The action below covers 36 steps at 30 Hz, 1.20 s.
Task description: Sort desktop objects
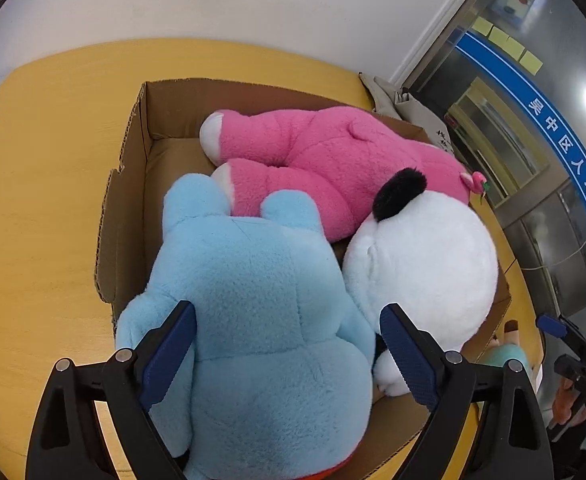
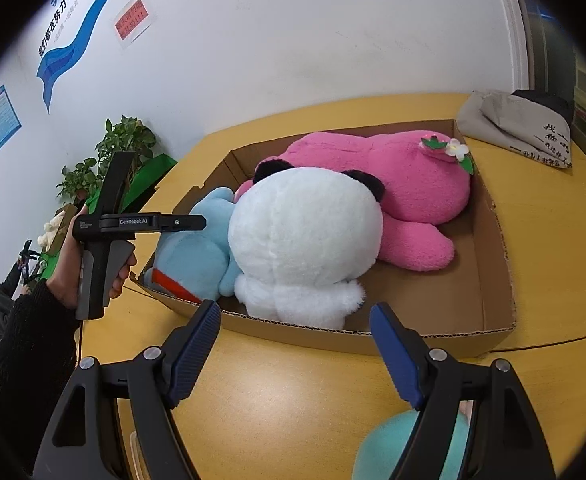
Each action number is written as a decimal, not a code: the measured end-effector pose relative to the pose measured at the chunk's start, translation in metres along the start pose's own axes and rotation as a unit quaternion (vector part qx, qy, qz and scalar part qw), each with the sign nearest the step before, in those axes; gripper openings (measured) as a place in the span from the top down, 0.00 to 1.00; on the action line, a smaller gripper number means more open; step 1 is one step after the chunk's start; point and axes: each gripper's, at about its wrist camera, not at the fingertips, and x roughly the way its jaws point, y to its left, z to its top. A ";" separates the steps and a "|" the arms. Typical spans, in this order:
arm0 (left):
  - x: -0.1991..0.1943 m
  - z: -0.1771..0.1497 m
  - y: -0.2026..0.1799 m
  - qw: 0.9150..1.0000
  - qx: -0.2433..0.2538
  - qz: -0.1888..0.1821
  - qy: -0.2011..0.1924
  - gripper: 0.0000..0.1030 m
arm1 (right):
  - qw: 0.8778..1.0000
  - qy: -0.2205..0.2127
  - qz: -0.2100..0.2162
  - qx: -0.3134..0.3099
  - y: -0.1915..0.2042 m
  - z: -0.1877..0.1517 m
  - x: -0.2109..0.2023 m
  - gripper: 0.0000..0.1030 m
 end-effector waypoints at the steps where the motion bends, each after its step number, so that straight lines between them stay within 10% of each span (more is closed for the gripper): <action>1: 0.005 -0.001 0.001 1.000 0.003 0.008 0.006 0.09 | 1.000 0.003 0.002 -0.002 0.002 -0.001 0.003 0.25; 12: 0.007 0.002 -0.013 0.997 0.008 0.063 0.037 0.07 | 1.000 0.005 0.017 -0.018 0.020 0.001 0.006 0.25; 23: -0.126 -0.062 -0.111 0.986 0.009 0.064 -0.156 0.00 | 0.992 -0.046 -0.097 -0.072 0.057 0.004 -0.017 0.24; 36: -0.157 -0.119 -0.191 0.971 0.046 0.100 -0.213 0.00 | 0.979 -0.069 -0.171 -0.082 0.070 -0.010 -0.048 0.24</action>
